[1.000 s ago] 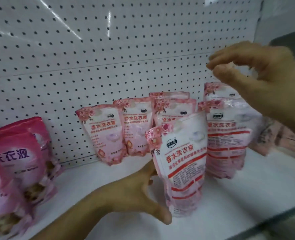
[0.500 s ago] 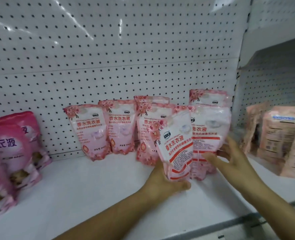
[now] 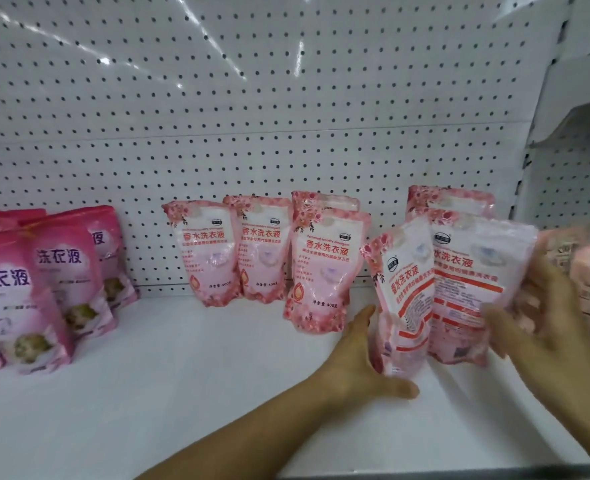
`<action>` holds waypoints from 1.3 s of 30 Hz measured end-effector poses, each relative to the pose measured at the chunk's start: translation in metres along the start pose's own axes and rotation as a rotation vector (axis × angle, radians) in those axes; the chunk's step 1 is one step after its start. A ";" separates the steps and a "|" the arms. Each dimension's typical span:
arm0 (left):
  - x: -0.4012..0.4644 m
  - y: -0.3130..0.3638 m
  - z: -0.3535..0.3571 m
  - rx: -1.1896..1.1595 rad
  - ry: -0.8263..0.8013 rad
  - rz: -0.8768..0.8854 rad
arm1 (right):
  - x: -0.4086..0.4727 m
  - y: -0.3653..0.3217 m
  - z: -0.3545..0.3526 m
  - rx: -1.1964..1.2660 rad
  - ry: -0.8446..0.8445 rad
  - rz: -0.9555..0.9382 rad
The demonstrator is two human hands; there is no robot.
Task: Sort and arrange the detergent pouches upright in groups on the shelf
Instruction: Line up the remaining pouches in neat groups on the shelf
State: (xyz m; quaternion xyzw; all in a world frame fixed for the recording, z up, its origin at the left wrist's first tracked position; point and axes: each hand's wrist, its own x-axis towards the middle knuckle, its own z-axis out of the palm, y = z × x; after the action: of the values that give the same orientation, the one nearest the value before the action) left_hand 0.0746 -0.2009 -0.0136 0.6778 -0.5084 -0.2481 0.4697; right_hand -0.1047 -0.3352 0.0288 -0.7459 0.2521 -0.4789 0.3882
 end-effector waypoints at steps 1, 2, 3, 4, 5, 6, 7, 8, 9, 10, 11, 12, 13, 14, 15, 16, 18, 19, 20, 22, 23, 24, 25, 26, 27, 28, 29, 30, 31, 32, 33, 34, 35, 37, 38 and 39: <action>-0.008 0.000 -0.011 0.115 -0.027 -0.026 | 0.004 -0.010 -0.002 -0.052 0.049 -0.047; -0.016 -0.002 -0.024 0.232 -0.034 -0.029 | 0.009 -0.022 -0.002 -0.092 0.095 -0.110; -0.023 -0.002 -0.040 0.331 -0.029 -0.006 | 0.015 -0.039 0.000 -0.131 0.135 -0.190; -0.027 -0.001 -0.058 0.408 -0.011 0.027 | 0.024 -0.059 0.003 -0.177 0.149 -0.297; -0.028 0.001 -0.076 0.466 0.019 0.056 | 0.033 -0.082 0.010 -0.233 0.134 -0.407; -0.025 0.003 -0.095 0.509 0.051 0.073 | 0.043 -0.108 0.018 -0.268 0.084 -0.482; -0.019 0.006 -0.114 0.540 0.090 0.085 | 0.056 -0.131 0.028 -0.273 0.002 -0.500; -0.011 0.008 -0.131 0.555 0.134 0.095 | 0.072 -0.149 0.039 -0.269 -0.108 -0.473; -0.003 0.011 -0.149 0.567 0.177 0.111 | 0.089 -0.164 0.052 -0.318 -0.224 -0.429; 0.006 0.013 -0.165 0.597 0.218 0.127 | 0.107 -0.173 0.066 -0.433 -0.331 -0.384; 0.016 0.015 -0.179 0.645 0.262 0.152 | 0.127 -0.174 0.079 -0.585 -0.426 -0.344; 0.027 0.015 -0.193 0.698 0.302 0.187 | 0.144 -0.172 0.093 -0.734 -0.512 -0.309; 0.039 0.014 -0.206 0.743 0.335 0.222 | 0.159 -0.167 0.106 -0.866 -0.594 -0.275; 0.050 0.013 -0.217 0.777 0.362 0.250 | 0.173 -0.159 0.117 -0.956 -0.674 -0.230; 0.060 0.013 -0.226 0.809 0.383 0.272 | 0.184 -0.151 0.128 -1.008 -0.757 -0.165; 0.070 0.013 -0.233 0.844 0.396 0.285 | 0.191 -0.144 0.137 -1.032 -0.840 -0.094; 0.087 0.013 -0.242 0.939 0.408 0.299 | 0.197 -0.133 0.151 -1.032 -0.944 0.003; 0.093 0.014 -0.244 1.006 0.407 0.297 | 0.199 -0.127 0.157 -1.031 -0.957 -0.003; 0.098 0.017 -0.245 1.076 0.408 0.290 | 0.200 -0.122 0.162 -1.043 -0.957 -0.046; 0.107 0.022 -0.245 1.174 0.423 0.284 | 0.205 -0.114 0.167 -1.102 -0.926 -0.193; 0.110 0.025 -0.244 1.182 0.432 0.273 | 0.206 -0.111 0.168 -1.130 -0.908 -0.251; 0.114 0.026 -0.244 1.169 0.450 0.261 | 0.207 -0.110 0.166 -1.150 -0.906 -0.300; 0.117 0.026 -0.243 1.152 0.473 0.243 | 0.208 -0.109 0.165 -1.155 -0.910 -0.333; 0.121 0.026 -0.241 1.134 0.499 0.226 | 0.208 -0.107 0.162 -1.154 -0.913 -0.353; 0.124 0.025 -0.239 1.118 0.526 0.217 | 0.209 -0.106 0.158 -1.149 -0.911 -0.365; 0.127 0.024 -0.237 1.105 0.550 0.217 | 0.209 -0.104 0.156 -1.137 -0.909 -0.375; 0.129 0.024 -0.235 1.096 0.568 0.220 | 0.210 -0.101 0.153 -1.115 -0.909 -0.381; 0.131 0.024 -0.233 1.089 0.581 0.225 | 0.211 -0.098 0.151 -1.096 -0.908 -0.383; 0.132 0.024 -0.231 1.085 0.594 0.229 | 0.212 -0.096 0.150 -1.082 -0.905 -0.383; 0.133 0.024 -0.230 1.081 0.607 0.230 | 0.213 -0.094 0.149 -1.066 -0.904 -0.383; 0.134 0.024 -0.229 1.080 0.616 0.225 | 0.215 -0.093 0.149 -1.051 -0.905 -0.384; 0.135 0.024 -0.227 1.080 0.616 0.215 | 0.216 -0.093 0.149 -1.038 -0.909 -0.384; 0.134 0.025 -0.226 1.077 0.611 0.206 | 0.217 -0.093 0.148 -1.026 -0.912 -0.384; 0.132 0.026 -0.225 1.076 0.600 0.235 | 0.217 -0.096 0.148 -0.988 -0.906 -0.407; 0.130 0.026 -0.225 1.094 0.603 0.284 | 0.216 -0.098 0.147 -0.960 -0.900 -0.427; 0.126 0.025 -0.224 1.098 0.616 0.360 | 0.214 -0.100 0.146 -0.938 -0.891 -0.437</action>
State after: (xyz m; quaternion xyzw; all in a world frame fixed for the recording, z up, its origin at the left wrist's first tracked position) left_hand 0.2906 -0.2325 0.1239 0.7635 -0.5088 0.3356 0.2134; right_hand 0.1174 -0.3892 0.1866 -0.9950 0.0928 -0.0338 -0.0149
